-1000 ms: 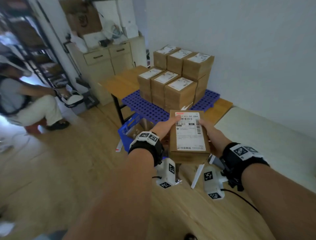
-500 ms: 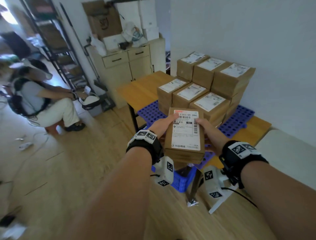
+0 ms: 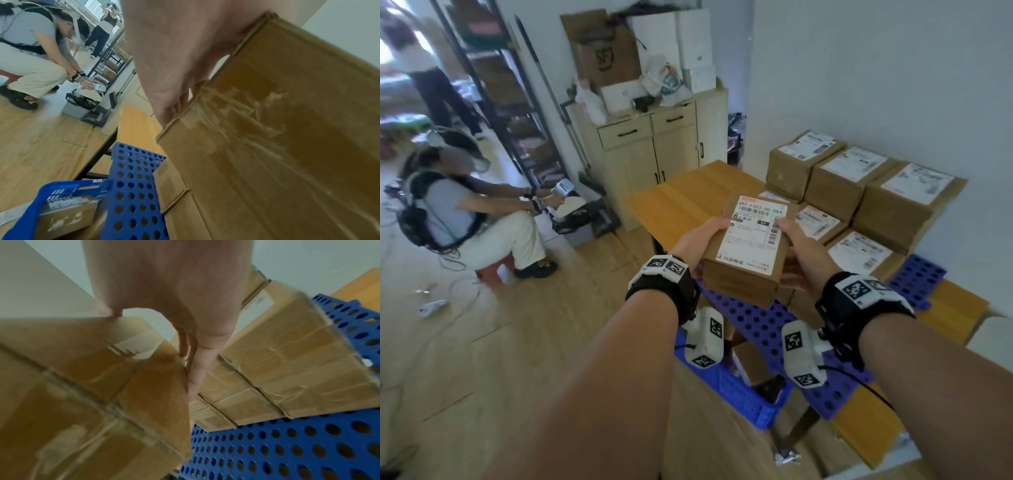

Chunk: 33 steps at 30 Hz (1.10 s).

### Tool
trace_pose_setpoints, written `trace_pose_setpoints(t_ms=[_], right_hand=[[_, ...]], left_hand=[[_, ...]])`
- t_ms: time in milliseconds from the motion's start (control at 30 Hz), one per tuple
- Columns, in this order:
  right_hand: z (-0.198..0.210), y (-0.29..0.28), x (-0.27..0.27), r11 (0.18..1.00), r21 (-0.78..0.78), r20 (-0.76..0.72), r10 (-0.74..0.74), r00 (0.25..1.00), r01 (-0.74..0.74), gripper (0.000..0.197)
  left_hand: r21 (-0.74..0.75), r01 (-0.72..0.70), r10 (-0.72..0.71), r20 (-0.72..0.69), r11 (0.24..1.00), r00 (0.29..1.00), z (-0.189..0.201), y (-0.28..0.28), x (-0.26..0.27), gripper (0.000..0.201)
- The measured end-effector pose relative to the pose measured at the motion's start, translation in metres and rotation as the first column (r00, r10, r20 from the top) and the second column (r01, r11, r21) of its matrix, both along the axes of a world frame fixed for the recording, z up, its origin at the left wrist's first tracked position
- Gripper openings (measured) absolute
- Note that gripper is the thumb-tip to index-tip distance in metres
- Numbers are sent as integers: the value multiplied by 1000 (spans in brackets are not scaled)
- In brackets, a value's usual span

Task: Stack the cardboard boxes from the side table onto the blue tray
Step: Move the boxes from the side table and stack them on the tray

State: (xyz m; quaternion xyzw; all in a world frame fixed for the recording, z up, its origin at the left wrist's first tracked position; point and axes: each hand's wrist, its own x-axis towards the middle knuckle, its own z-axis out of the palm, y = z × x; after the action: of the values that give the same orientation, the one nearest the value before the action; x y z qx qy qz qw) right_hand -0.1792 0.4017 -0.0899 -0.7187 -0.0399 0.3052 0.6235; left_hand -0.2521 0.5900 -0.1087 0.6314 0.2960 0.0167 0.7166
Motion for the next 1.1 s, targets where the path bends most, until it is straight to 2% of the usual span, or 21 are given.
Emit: trace_pose_setpoints(t_ms=[100, 167, 233, 267, 367, 400, 567, 733, 933, 1100], right_hand=[[4, 26, 15, 998, 22, 18, -51, 999, 51, 86], [7, 42, 23, 994, 37, 38, -106, 994, 105, 75], [8, 57, 31, 985, 54, 47, -164, 985, 162, 74], [10, 64, 35, 979, 59, 48, -197, 979, 194, 75], [12, 80, 42, 953, 68, 36, -299, 954, 296, 72], [12, 85, 45, 942, 68, 35, -331, 943, 328, 72], [8, 97, 65, 890, 23, 69, -456, 887, 456, 90], [7, 98, 92, 856, -33, 123, -508, 852, 515, 74], [5, 99, 122, 841, -103, 106, -522, 846, 532, 70], [6, 105, 132, 817, -142, 101, -550, 829, 560, 65]], left_hand=[[17, 56, -56, 26, 998, 998, 4, 32, 25, 74], [46, 118, -121, 66, 992, 990, 13, 50, 41, 53], [66, 175, -180, 73, 982, 981, 22, 66, 58, 41], [72, 205, -210, 66, 976, 975, 25, 73, 66, 43], [84, 333, -335, 17, 939, 942, 24, 93, 95, 69], [87, 375, -377, 1, 923, 926, 24, 98, 105, 71], [86, 469, -474, 58, 879, 878, 31, 105, 138, 43], [69, 510, -513, 41, 857, 857, 27, 105, 182, 66], [119, 599, -596, -63, 792, 800, 22, 110, 226, 64], [180, 619, -602, -143, 765, 786, 29, 114, 237, 65]])
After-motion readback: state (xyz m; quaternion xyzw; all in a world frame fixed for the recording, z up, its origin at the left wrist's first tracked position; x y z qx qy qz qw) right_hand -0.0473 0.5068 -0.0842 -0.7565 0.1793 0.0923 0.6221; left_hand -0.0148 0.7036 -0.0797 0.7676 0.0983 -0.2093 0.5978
